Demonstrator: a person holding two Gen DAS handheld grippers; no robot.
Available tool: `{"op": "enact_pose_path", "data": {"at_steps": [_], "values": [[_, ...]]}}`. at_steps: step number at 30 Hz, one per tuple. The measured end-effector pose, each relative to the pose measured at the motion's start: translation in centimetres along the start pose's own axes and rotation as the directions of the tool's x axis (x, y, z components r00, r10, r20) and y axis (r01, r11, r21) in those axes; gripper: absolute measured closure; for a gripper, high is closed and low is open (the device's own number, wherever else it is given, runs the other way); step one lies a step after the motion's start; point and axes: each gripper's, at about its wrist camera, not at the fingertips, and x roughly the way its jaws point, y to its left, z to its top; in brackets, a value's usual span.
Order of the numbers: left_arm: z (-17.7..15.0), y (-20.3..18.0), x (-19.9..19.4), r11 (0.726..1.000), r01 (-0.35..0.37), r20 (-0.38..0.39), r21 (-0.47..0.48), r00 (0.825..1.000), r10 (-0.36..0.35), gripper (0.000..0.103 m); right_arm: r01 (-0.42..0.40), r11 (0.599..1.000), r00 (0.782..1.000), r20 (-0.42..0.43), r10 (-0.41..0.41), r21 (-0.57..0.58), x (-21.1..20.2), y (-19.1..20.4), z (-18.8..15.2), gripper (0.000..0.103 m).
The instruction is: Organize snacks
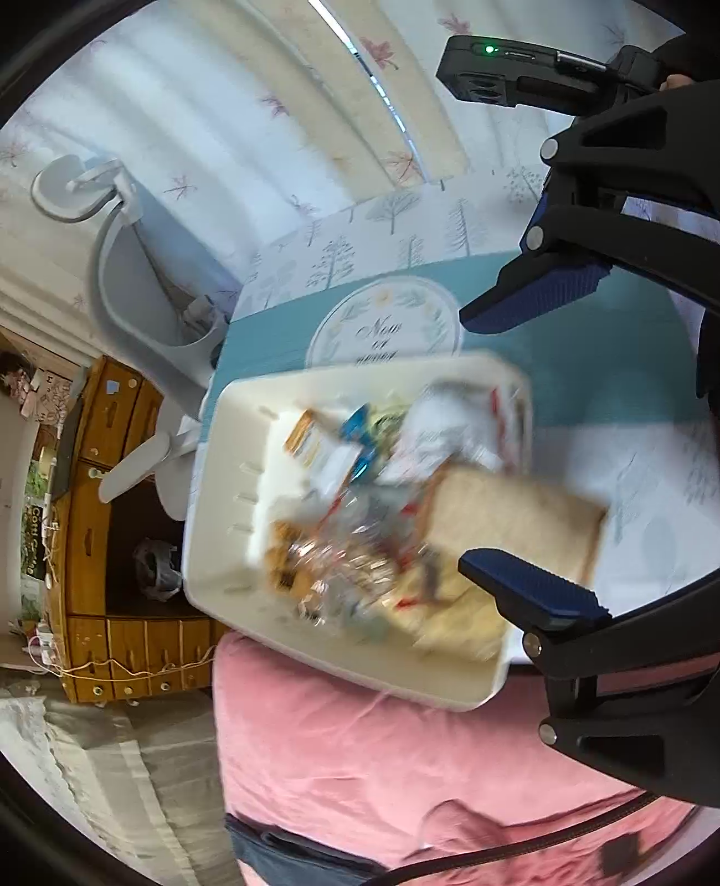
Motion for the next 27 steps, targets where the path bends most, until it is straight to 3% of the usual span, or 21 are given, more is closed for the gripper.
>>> {"op": "enact_pose_path", "data": {"at_steps": [5,13,21,27], "values": [[-3.2,-4.5,-0.3,0.999,0.006,-0.007,-0.042,1.000,-0.006,0.019,0.045,0.998,0.999,-0.028,-0.047,-0.050,-3.5,-4.2,-1.6,0.020],[-4.8,-10.4,-3.4,1.000,0.019,0.056,-0.013,0.998,-0.018,0.001,0.086,0.986,0.996,0.014,-0.085,-0.141,-10.6,-7.1,-1.8,0.010],[-4.3,-13.4,-9.2,0.999,-0.032,0.157,0.043,0.987,0.025,0.001,0.019,0.974,0.998,0.070,-0.003,-0.225,-16.7,-4.1,-1.2,0.006],[-6.1,-14.5,-11.7,0.995,-0.102,0.192,0.005,0.976,0.100,0.001,0.012,0.967,0.993,0.121,0.019,-0.254,-19.3,-2.0,-2.2,0.006]]}}
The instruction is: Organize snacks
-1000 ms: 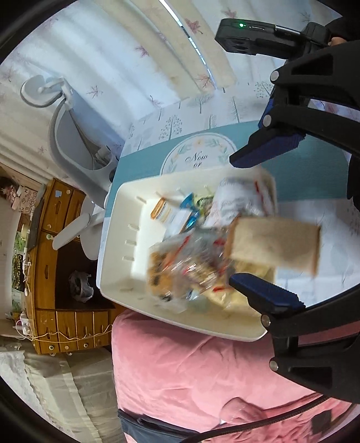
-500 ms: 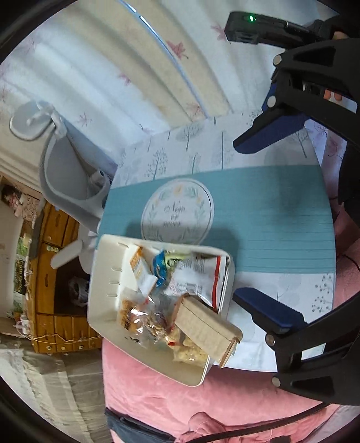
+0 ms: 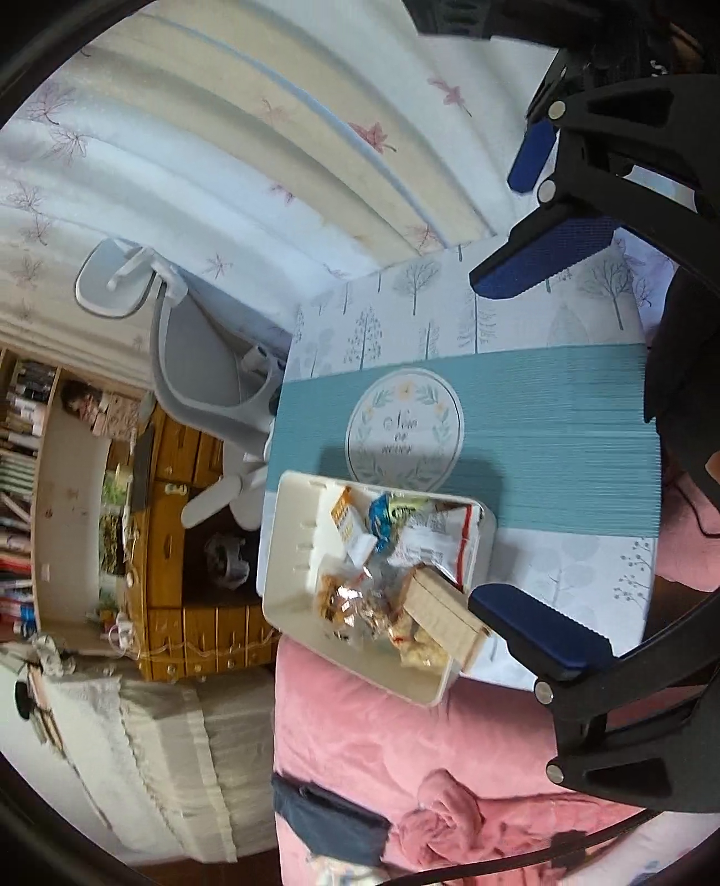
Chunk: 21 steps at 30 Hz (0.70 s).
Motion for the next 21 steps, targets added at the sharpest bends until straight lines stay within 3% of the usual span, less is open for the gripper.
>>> {"op": "enact_pose_path", "data": {"at_steps": [11,21], "values": [[-2.9,-1.9,0.0,0.994,-0.107,-0.016,0.012,0.994,0.107,0.001,0.158,0.987,0.987,0.036,-0.158,0.000,-1.2,0.1,-3.2,0.000],[-3.7,-3.3,0.4,0.986,-0.149,-0.023,0.071,0.988,0.150,0.001,0.198,0.979,0.980,-0.019,-0.197,0.048,-0.9,-1.4,-4.3,0.000]]}}
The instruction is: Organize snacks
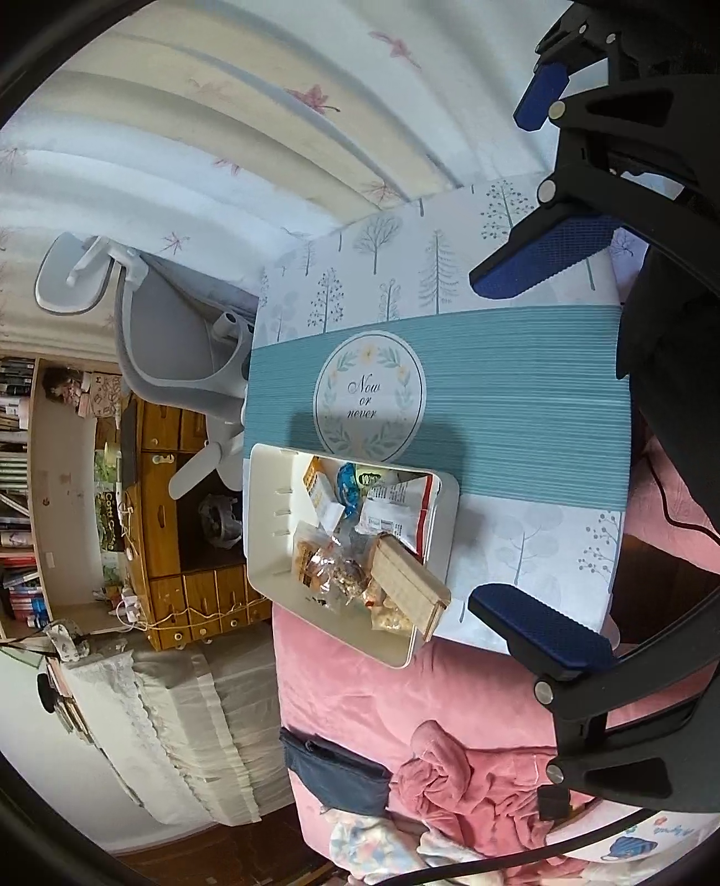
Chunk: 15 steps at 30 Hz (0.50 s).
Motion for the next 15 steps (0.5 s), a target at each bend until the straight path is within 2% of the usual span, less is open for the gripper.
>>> {"op": "enact_pose_path", "data": {"at_steps": [5,15], "values": [[-0.24,-0.03,-0.07,1.000,-0.002,-0.007,0.001,1.000,0.002,0.001,0.012,0.999,1.000,-0.013,-0.012,0.032,0.06,-0.60,-0.34,0.000],[-0.79,0.12,-0.33,1.000,-0.011,0.005,-0.004,1.000,0.011,0.001,0.000,1.000,1.000,-0.011,0.000,0.008,-0.18,-0.22,-0.62,0.000]]}}
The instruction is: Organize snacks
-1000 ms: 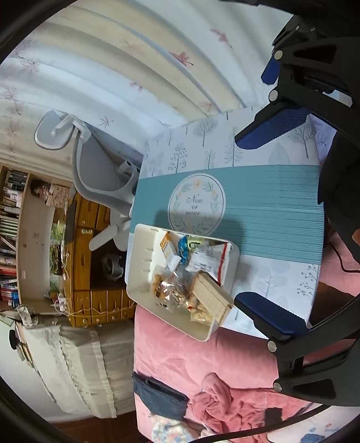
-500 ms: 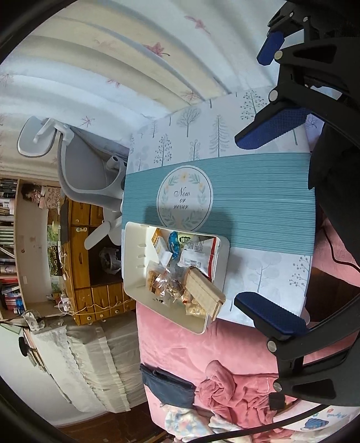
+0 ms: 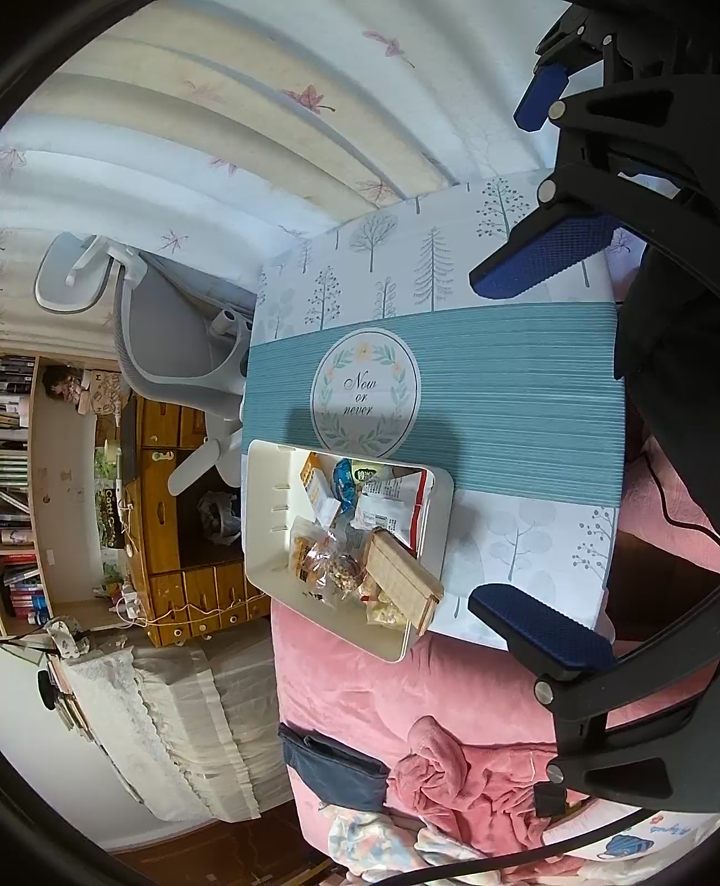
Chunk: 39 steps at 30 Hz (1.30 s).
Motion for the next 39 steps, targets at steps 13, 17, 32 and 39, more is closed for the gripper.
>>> {"op": "enact_pose_path", "data": {"at_steps": [13,17,32,39], "values": [[0.3,-0.6,-0.2,1.000,0.001,0.002,0.009,1.000,-0.001,0.001,0.002,1.000,1.000,-0.003,-0.002,-0.007,0.0,-0.1,0.2,0.000],[0.6,-1.3,-0.1,1.000,0.003,0.004,0.022,1.000,-0.003,0.001,0.003,1.000,1.000,-0.004,-0.003,-0.003,0.0,-0.7,0.4,0.000],[1.6,-2.7,0.5,0.998,0.009,0.007,0.058,1.000,-0.009,0.001,0.027,0.999,0.999,-0.020,-0.027,0.021,0.3,-2.2,0.7,0.000],[1.7,-2.9,0.6,0.998,0.009,0.008,0.065,1.000,-0.009,0.001,0.033,0.999,0.999,-0.026,-0.032,0.031,0.4,-2.4,0.8,0.000]]}}
